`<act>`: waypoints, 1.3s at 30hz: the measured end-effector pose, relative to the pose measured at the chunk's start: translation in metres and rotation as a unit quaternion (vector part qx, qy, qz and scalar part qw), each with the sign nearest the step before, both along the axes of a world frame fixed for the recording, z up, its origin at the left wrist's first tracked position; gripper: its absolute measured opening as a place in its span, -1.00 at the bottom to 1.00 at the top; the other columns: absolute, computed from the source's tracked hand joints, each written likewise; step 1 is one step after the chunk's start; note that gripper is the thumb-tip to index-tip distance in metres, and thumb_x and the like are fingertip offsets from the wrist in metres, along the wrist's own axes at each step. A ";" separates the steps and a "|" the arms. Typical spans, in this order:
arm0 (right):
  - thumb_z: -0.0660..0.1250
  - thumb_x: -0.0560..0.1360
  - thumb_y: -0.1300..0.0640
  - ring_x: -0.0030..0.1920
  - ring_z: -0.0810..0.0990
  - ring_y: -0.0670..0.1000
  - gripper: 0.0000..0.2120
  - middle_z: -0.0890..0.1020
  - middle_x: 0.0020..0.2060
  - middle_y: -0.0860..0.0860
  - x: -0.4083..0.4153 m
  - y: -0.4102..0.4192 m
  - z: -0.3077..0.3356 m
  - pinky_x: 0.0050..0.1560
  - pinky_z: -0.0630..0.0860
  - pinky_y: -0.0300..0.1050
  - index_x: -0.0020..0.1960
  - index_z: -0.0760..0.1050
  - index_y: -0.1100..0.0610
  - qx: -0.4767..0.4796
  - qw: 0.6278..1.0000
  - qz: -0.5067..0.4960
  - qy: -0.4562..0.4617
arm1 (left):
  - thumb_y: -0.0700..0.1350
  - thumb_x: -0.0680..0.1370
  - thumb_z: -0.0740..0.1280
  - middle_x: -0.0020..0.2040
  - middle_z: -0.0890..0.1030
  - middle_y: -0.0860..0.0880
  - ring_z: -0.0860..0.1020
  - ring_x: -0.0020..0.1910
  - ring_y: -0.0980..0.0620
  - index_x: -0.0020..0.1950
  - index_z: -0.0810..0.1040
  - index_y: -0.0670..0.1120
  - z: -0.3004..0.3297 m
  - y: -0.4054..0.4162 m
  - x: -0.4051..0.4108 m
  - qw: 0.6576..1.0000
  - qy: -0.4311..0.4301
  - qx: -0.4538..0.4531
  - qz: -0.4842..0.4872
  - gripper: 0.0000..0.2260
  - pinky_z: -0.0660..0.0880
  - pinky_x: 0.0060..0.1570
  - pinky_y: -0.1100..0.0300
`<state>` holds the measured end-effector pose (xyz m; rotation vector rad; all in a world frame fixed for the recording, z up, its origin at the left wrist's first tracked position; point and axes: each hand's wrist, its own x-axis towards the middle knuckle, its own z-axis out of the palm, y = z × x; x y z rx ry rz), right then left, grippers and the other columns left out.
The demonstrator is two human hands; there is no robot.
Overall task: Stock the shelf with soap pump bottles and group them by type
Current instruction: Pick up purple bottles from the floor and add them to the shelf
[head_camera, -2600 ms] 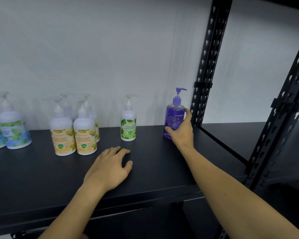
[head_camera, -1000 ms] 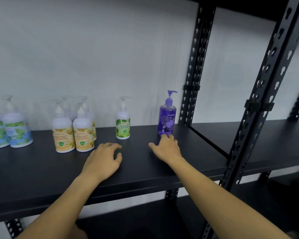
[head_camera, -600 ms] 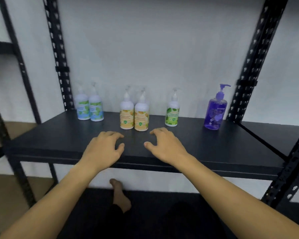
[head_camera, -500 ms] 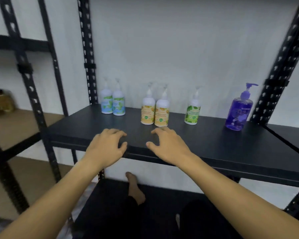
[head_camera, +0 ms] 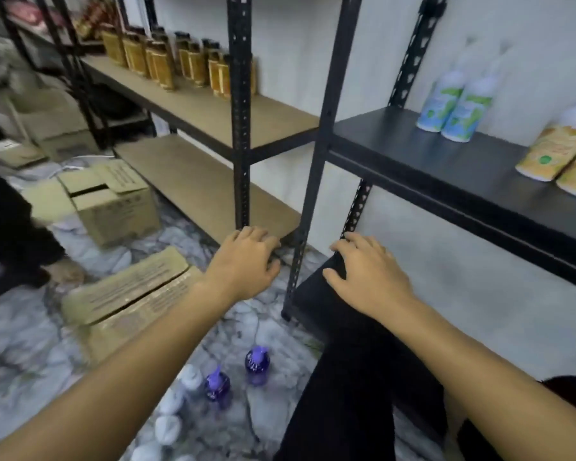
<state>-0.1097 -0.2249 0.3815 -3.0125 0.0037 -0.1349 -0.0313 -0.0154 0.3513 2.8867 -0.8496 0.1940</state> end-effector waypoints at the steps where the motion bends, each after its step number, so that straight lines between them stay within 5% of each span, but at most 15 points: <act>1: 0.18 0.61 -0.12 0.47 0.26 0.11 -0.53 0.32 0.48 0.04 0.002 0.012 -0.014 0.43 0.23 0.05 0.46 0.36 0.03 0.001 1.000 0.014 0.019 | 0.09 0.57 0.15 0.37 0.47 -0.09 0.41 0.34 -0.12 0.34 0.49 -0.03 -0.015 0.012 -0.001 1.000 0.009 0.007 0.010 -0.60 0.33 0.27 0.00; 10: 0.23 0.57 -0.07 0.33 0.39 0.18 -0.56 0.44 0.33 0.09 0.009 0.094 -0.129 0.32 0.35 0.09 0.38 0.42 0.10 -0.025 0.980 0.113 0.162 | 0.12 0.58 0.06 0.38 0.46 -0.08 0.37 0.37 -0.11 0.37 0.45 -0.01 -0.133 0.081 -0.044 0.985 0.134 0.041 0.098 -0.55 0.28 0.32 -0.01; 15: 0.24 0.57 0.00 0.32 0.39 0.21 -0.61 0.44 0.30 0.12 0.015 0.111 -0.179 0.28 0.36 0.06 0.35 0.41 0.11 -0.015 0.962 0.115 0.248 | 0.04 0.63 0.17 0.48 0.35 -0.05 0.30 0.45 -0.10 0.46 0.37 0.03 -0.188 0.094 -0.060 0.959 0.236 0.022 0.153 -0.61 0.29 0.36 0.01; 21: 0.25 0.57 -0.01 0.33 0.36 0.21 -0.51 0.37 0.36 0.13 0.026 0.101 -0.242 0.28 0.41 0.05 0.47 0.31 0.07 0.043 0.930 0.082 0.356 | -0.02 0.60 0.21 0.39 0.45 -0.02 0.40 0.33 -0.08 0.40 0.44 0.02 -0.248 0.098 -0.069 0.927 0.301 -0.034 0.220 -0.64 0.44 0.20 0.03; 39: 0.53 0.39 0.06 0.35 0.46 0.09 -0.26 0.43 0.40 0.05 0.081 0.088 -0.317 0.34 0.43 -0.04 0.50 0.32 0.06 0.255 0.870 -0.026 0.420 | -0.19 0.56 0.24 0.30 0.50 -0.12 0.50 0.24 -0.14 0.37 0.46 -0.07 -0.305 0.079 -0.049 0.848 0.377 -0.171 0.332 -0.63 0.47 0.15 0.05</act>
